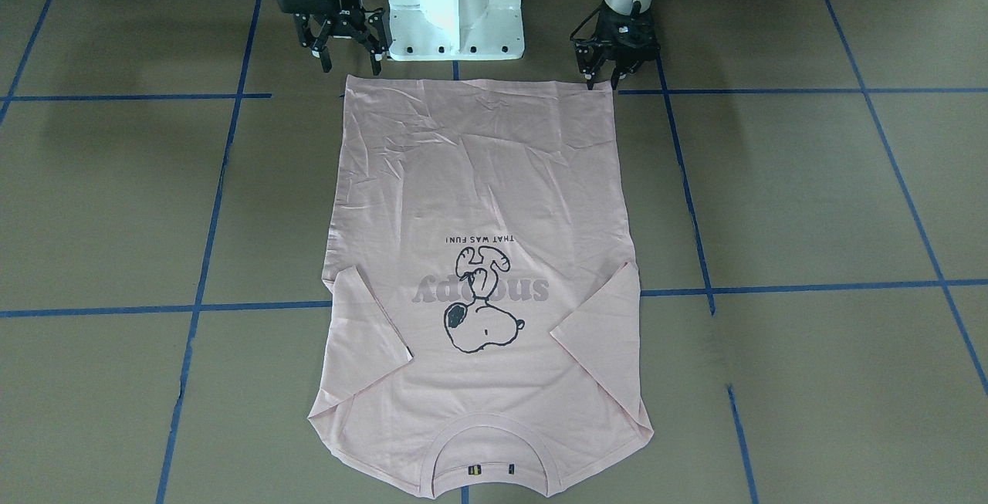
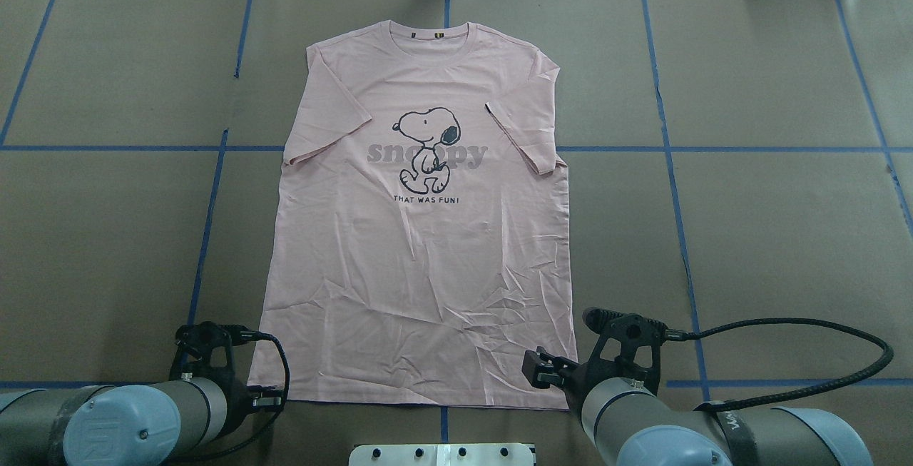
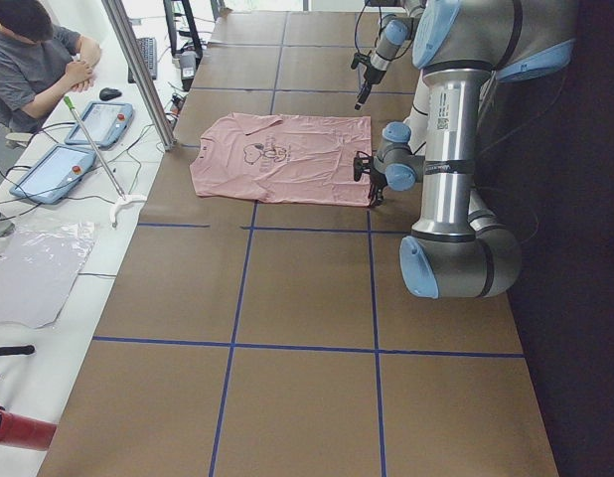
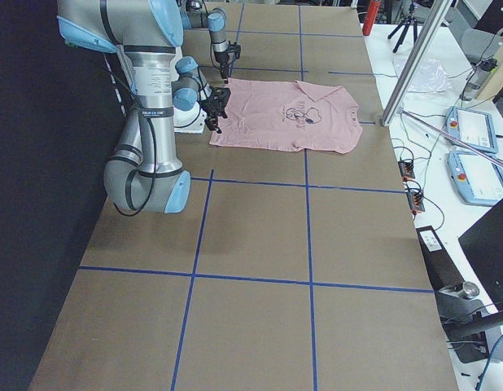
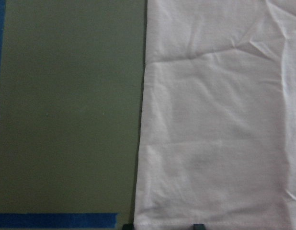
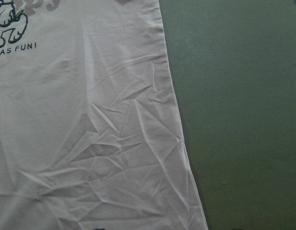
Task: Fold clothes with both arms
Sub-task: 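Grasp the hem corners with both grippers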
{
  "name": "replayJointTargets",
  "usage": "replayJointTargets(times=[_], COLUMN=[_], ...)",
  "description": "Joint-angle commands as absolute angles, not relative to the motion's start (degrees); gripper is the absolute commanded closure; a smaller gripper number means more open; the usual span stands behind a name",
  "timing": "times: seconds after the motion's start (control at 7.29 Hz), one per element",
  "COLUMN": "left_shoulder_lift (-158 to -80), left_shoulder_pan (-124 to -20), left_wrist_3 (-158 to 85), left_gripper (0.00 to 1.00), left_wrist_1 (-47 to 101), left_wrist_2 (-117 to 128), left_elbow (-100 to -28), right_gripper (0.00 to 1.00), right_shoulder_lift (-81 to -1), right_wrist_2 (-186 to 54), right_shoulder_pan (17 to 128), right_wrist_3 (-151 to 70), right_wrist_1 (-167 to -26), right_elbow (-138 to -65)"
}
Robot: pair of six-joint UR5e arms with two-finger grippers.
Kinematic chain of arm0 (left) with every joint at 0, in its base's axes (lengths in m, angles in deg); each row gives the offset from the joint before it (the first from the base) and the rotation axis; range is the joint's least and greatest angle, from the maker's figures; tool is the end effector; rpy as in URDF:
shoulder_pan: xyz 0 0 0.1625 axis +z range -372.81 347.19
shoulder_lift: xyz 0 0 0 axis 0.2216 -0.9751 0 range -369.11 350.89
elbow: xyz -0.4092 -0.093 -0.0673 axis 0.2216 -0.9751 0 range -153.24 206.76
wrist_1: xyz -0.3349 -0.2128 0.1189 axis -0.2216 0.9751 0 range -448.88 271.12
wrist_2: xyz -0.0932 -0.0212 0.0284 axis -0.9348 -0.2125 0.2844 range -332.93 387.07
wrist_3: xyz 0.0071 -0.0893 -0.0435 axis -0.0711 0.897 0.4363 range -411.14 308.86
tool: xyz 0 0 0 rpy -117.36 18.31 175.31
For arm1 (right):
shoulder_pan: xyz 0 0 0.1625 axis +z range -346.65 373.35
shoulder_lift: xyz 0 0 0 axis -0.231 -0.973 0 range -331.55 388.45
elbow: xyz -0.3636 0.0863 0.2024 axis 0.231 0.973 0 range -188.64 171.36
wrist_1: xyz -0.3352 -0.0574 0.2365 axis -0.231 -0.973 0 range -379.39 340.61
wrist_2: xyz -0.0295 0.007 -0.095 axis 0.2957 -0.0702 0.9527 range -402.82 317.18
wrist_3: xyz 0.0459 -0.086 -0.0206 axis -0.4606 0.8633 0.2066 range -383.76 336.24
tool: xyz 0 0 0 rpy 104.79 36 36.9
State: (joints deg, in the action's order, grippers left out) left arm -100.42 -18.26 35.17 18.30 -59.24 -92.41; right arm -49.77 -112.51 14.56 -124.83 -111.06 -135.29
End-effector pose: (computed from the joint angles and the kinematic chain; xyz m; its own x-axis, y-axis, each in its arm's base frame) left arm 0.4728 -0.1855 0.3817 0.6784 -0.0004 -0.7347 0.0988 0.9910 0.0907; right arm -0.4798 -0.1780 0.2764 0.6196 0.1932 0.7607 -0.3990 0.9122 0.0933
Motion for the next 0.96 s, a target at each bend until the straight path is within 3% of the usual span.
replayJointTargets(times=[0.0, 0.14, 0.27, 0.55, 0.69, 0.82], left_shoulder_lift=[-100.4, -100.4, -100.4, -100.9, -101.1, -101.2], left_shoulder_pan=[-18.3, -18.3, -18.3, -18.3, -18.3, -18.2], left_wrist_3=[35.2, 35.2, 35.2, 35.0, 35.1, 35.0], left_gripper=[0.93, 1.00, 1.00, 1.00, 1.00, 1.00], left_wrist_1=[18.3, 18.3, 18.3, 18.3, 18.3, 18.3], left_wrist_2=[-59.2, -59.1, -59.0, -59.2, -59.2, -59.2], left_elbow=[-92.5, -92.6, -92.5, -92.6, -92.6, -92.5], right_gripper=[0.09, 0.09, 0.09, 0.23, 0.24, 0.36], right_shoulder_lift=[-49.8, -49.8, -49.7, -49.7, -50.1, -50.3], right_wrist_2=[-112.5, -112.5, -112.5, -111.3, -109.9, -109.8], right_shoulder_pan=[14.6, 14.5, 14.5, 13.0, 11.5, 9.6], right_wrist_3=[-124.8, -124.8, -124.8, -127.4, -128.1, -131.5], right_wrist_1=[-111.1, -111.1, -111.1, -111.1, -111.1, -111.2], right_elbow=[-135.1, -134.9, -134.7, -133.9, -133.4, -132.6])
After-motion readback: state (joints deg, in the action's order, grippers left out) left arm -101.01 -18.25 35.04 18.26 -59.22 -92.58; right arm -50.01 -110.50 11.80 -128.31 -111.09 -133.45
